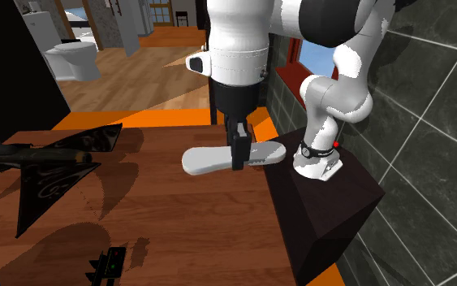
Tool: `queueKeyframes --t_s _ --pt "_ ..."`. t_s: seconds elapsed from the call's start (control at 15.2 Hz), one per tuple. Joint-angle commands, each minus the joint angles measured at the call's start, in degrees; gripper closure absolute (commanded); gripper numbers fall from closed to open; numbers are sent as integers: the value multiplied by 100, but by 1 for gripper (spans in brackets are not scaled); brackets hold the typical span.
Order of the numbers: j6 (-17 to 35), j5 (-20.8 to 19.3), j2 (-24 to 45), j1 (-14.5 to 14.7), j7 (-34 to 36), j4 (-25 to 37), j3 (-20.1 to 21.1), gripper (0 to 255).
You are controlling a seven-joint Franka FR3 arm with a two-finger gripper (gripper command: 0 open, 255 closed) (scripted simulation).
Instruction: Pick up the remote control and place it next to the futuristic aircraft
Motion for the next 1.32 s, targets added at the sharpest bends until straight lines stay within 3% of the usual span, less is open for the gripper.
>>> queueKeyframes --t_s 0.0,0.46,1.25 --pt "-139 -3 -2 -5 -7 137 -8 255" --pt "-664 -10 -10 -15 -12 654 -25 255" --pt "-628 -267 -138 -677 -1687 488 -1112 255"
